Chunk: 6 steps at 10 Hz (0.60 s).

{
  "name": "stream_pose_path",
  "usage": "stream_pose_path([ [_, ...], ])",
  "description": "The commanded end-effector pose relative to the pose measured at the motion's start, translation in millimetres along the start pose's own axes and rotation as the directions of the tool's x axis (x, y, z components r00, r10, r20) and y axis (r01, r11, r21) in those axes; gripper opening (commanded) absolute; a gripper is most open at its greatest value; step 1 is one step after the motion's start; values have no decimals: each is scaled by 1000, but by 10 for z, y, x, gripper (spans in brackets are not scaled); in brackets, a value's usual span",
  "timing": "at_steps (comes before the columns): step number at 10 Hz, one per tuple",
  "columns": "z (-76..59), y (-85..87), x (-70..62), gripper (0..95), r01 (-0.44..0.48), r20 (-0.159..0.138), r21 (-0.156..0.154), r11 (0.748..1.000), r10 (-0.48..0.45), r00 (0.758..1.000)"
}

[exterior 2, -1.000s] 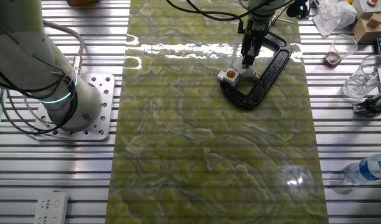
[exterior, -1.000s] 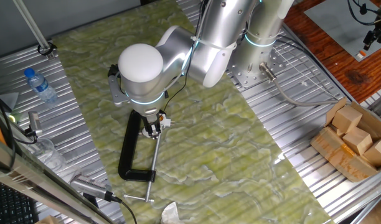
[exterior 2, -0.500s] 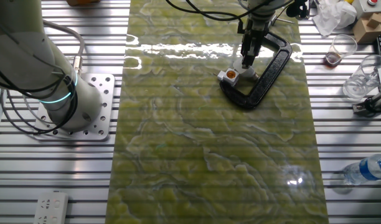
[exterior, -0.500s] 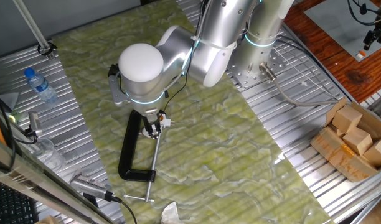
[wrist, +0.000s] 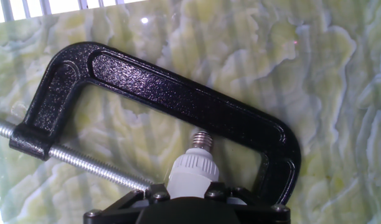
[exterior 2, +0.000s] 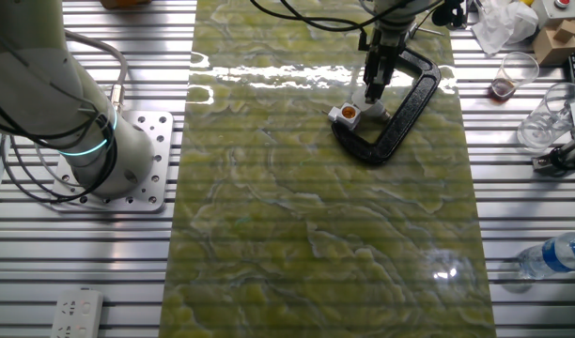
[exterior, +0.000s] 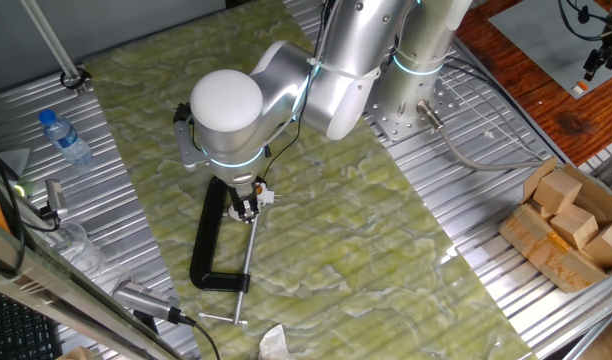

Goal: Install the light bulb by rotating it

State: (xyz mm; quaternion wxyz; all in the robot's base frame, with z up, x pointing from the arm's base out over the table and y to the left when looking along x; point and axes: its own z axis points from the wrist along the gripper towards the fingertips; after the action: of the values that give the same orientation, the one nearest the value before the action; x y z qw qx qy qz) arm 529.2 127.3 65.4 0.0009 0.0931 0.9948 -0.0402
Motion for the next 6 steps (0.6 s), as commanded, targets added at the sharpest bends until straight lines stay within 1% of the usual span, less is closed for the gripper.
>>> stream_pose_path([
  [1, -4, 1, 0, 380, 0, 0, 0, 1000, 0, 1000],
  [2, -174, -34, 1, 380, 77, 1, 39, 996, -77, 997],
  [3, -172, -31, 1, 760, 83, 5, 37, 996, -83, 997],
  [6, -146, -30, 0, 760, 83, 6, 38, 996, -84, 996],
])
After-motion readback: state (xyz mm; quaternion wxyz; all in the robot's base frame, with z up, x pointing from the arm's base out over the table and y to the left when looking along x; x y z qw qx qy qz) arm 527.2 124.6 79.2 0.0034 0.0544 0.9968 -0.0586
